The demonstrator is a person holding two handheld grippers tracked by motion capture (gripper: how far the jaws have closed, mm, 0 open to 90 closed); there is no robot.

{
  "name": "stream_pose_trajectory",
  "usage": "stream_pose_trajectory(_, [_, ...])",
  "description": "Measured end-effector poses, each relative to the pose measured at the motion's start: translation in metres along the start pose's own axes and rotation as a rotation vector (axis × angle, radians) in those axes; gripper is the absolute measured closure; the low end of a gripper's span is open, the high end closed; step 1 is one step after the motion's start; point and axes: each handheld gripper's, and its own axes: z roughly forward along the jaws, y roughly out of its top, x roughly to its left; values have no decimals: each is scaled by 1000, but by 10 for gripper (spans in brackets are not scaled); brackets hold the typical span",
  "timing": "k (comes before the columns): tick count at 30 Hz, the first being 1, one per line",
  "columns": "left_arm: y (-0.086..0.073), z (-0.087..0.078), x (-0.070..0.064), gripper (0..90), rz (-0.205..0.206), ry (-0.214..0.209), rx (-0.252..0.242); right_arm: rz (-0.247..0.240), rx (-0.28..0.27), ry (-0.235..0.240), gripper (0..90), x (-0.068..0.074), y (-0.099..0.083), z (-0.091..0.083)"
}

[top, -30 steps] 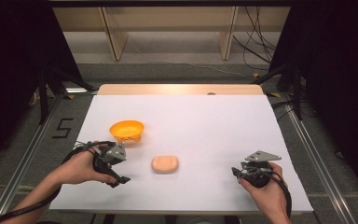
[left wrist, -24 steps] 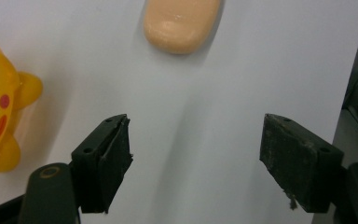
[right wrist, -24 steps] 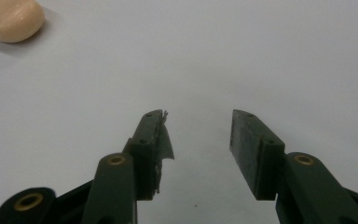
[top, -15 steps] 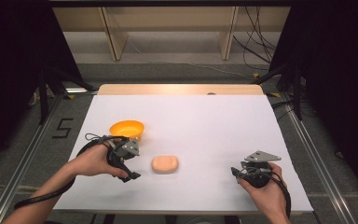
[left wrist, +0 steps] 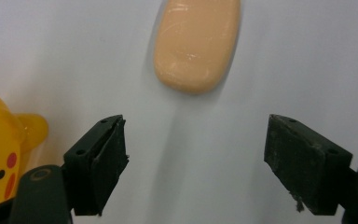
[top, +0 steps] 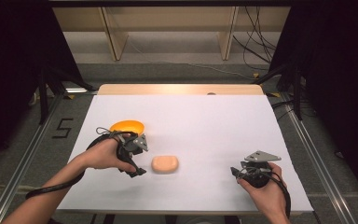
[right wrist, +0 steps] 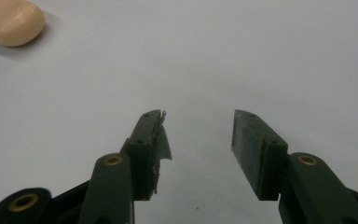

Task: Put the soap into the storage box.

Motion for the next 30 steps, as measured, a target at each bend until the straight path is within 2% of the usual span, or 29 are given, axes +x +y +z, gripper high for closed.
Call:
stream_pose_trajectory(3, [3,1,1,204,2,-12,12,-19,-6,-3,535,-2,-1,1])
stream_pose_trajectory(4, [5,2,1,204,2,-12,15,0,4,-10,535,0,-1,-1])
stream_pose_trajectory(6, [8,4,1,203,11,-16,22,0,8,-10,534,0,-1,-1])
stream_pose_trajectory(7, [11,5,2,202,15,-19,29,25,11,-9,534,1,0,-2])
stream_pose_trajectory(12, [16,8,3,200,19,-20,48,21,6,-10,534,0,0,-2])
stream_pose_trajectory(16, [21,11,4,192,31,-20,77,39,21,-3,533,2,0,-2])
stream_pose_trajectory(17, [24,13,4,188,30,-22,77,5,9,-9,534,0,-1,0])
stream_pose_trajectory(19, [27,15,4,184,43,-27,90,29,17,-4,533,1,-1,-1])
stream_pose_trajectory(20, [28,16,4,183,48,-26,93,-8,1,-6,533,-2,-1,1])
stream_pose_trajectory(21, [28,16,4,182,48,-26,93,-8,1,-6,533,-2,-1,1])
stream_pose_trajectory(22, [31,18,4,181,63,-31,103,12,-1,0,533,-1,0,1])
stream_pose_trajectory(23, [31,18,4,179,63,-31,103,12,-1,0,533,-1,0,1])
stream_pose_trajectory(24, [32,20,4,178,70,-32,105,59,21,3,533,2,-1,-1])
stream_pose_trajectory(27, [38,24,4,176,75,-47,113,55,21,-1,533,2,-1,-1])
stream_pose_trajectory(29, [39,25,5,176,74,-49,117,27,15,-10,533,0,-1,-1])
stream_pose_trajectory(30, [42,27,6,176,80,-51,125,28,16,-9,533,0,-1,-1])
